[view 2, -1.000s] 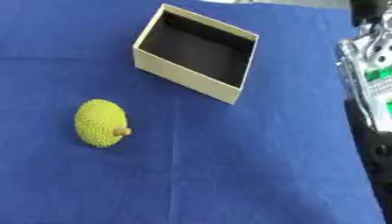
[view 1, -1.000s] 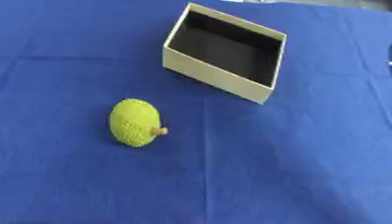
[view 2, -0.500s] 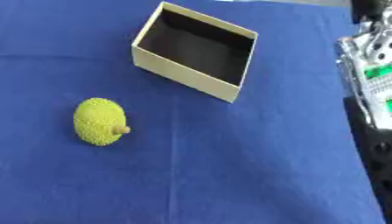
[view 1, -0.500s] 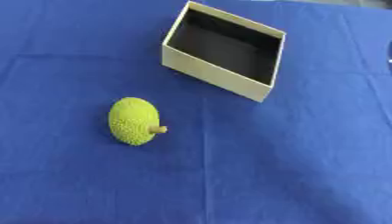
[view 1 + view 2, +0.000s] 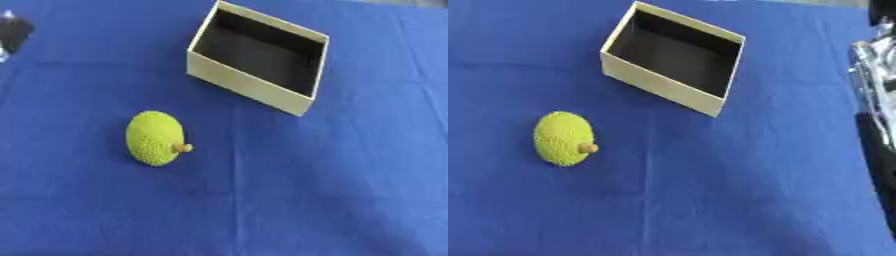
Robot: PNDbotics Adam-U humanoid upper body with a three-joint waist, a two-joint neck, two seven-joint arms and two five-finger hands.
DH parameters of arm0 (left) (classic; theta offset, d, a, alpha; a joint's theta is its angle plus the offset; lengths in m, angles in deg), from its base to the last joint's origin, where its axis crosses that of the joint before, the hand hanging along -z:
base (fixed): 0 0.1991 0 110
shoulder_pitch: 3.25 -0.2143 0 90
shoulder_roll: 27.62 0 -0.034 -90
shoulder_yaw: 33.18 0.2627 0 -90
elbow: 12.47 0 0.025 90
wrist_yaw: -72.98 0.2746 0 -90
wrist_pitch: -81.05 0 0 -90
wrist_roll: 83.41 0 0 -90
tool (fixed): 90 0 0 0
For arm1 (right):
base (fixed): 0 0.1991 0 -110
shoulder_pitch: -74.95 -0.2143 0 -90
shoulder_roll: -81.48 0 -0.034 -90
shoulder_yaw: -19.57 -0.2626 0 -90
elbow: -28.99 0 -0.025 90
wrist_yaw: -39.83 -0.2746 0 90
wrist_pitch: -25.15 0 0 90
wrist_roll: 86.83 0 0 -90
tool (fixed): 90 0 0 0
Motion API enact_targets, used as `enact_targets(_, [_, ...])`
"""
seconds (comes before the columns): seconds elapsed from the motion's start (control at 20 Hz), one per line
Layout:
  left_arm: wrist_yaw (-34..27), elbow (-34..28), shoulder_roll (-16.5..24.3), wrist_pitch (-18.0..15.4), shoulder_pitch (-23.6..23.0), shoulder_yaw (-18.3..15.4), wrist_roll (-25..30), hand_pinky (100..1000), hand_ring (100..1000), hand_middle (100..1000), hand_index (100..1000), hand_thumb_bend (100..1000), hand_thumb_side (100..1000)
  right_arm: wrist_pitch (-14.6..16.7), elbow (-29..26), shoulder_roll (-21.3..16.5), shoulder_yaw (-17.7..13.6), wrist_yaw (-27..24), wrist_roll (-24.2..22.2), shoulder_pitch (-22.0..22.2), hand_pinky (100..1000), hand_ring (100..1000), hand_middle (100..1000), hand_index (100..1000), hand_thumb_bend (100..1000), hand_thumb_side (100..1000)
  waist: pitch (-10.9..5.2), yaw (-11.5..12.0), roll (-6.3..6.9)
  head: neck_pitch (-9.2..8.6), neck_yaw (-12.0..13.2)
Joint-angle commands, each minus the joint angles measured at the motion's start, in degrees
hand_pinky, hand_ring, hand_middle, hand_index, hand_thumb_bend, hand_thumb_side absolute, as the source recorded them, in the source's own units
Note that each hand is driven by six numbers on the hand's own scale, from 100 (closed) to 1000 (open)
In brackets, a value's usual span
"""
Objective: Pick up objects on the table and place them in the box.
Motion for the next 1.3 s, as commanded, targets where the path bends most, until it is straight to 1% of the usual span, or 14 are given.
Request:
enact_targets(0.05, [2.8, 1.2, 3.0, -1.5, 1.3, 3.8, 2.7, 917, 849, 838, 845, 807, 435, 0.1, -0.9, -1.3, -0.1, -0.4, -0.3, -1.0, 745, 666, 615, 741, 370, 669, -1.15, -0.2, 0.40, -0.78, 0.7])
enact_targets(0.15, [4.5, 3.4, 2.5, -2.6, 2.1, 6.5, 4.4, 920, 854, 844, 857, 836, 454, 0.1, -0.9, -1.2, -0.1, -0.4, -0.4, -1.0, 745, 666, 615, 741, 370, 669, -1.22, -0.3, 0.38, -0.87, 0.9])
enact_targets(0.3, [7.1, 7.1, 0.7, -3.6, 4.3, 10.7, 7.0, 926, 860, 849, 869, 842, 456, 0.0, -0.9, -1.2, 0.0, -0.5, -0.5, -0.9, 745, 666, 615, 741, 369, 670, -1.33, -0.1, 0.30, -0.81, 0.8])
enact_targets(0.4, [8.9, 9.4, -0.9, -4.1, 5.8, 13.7, 8.8, 929, 863, 851, 872, 843, 447, 0.0, -0.9, -1.3, -0.1, -0.5, -0.4, -0.7, 745, 666, 615, 741, 369, 670, -1.40, 0.1, 0.25, -0.71, 0.7])
enact_targets(0.55, [11.6, 12.4, -3.1, -5.2, 7.3, 16.3, 11.6, 937, 865, 854, 874, 841, 411, 0.0, -0.9, -1.3, -0.1, -0.5, -0.4, -0.6, 745, 666, 614, 741, 368, 671, -1.45, 0.2, 0.19, -0.62, 0.6])
enact_targets(0.7, [14.3, 15.2, -5.3, -6.9, 8.3, 17.1, 14.2, 939, 865, 852, 871, 834, 399, -0.1, -0.9, -1.2, -0.1, -0.6, -0.4, -0.4, 745, 666, 614, 741, 368, 671, -1.51, 0.4, 0.12, -0.56, 0.5])
enact_targets(0.75, [15.2, 16.2, -6.1, -7.4, 8.7, 17.1, 15.1, 941, 864, 849, 869, 826, 351, -0.1, -0.9, -1.2, -0.1, -0.6, -0.3, -0.4, 745, 666, 614, 741, 367, 671, -1.53, 0.4, 0.09, -0.54, 0.6])
enact_targets(0.95, [18.8, 20.0, -9.5, -9.5, 10.0, 17.3, 18.7, 944, 862, 843, 864, 798, 287, -0.1, -0.9, -1.0, -0.1, -0.6, -0.3, -0.2, 745, 666, 614, 741, 368, 670, -1.57, 0.4, -0.04, -0.49, 0.5])
enact_targets(1.05, [20.6, 21.6, -11.0, -10.7, 10.6, 17.4, 20.6, 944, 862, 844, 864, 784, 276, -0.2, -0.9, -1.0, -0.1, -0.6, -0.3, -0.2, 745, 666, 614, 741, 368, 670, -1.55, 0.4, -0.06, -0.43, 0.4])
enact_targets(1.3, [25.4, 24.9, -14.0, -12.6, 11.5, 16.0, 25.3, 943, 864, 848, 870, 674, 218, -0.2, -0.9, -0.9, -0.1, -0.7, -0.3, 0.0, 745, 666, 614, 741, 368, 669, -1.54, 0.5, -0.10, -0.28, 0.2])
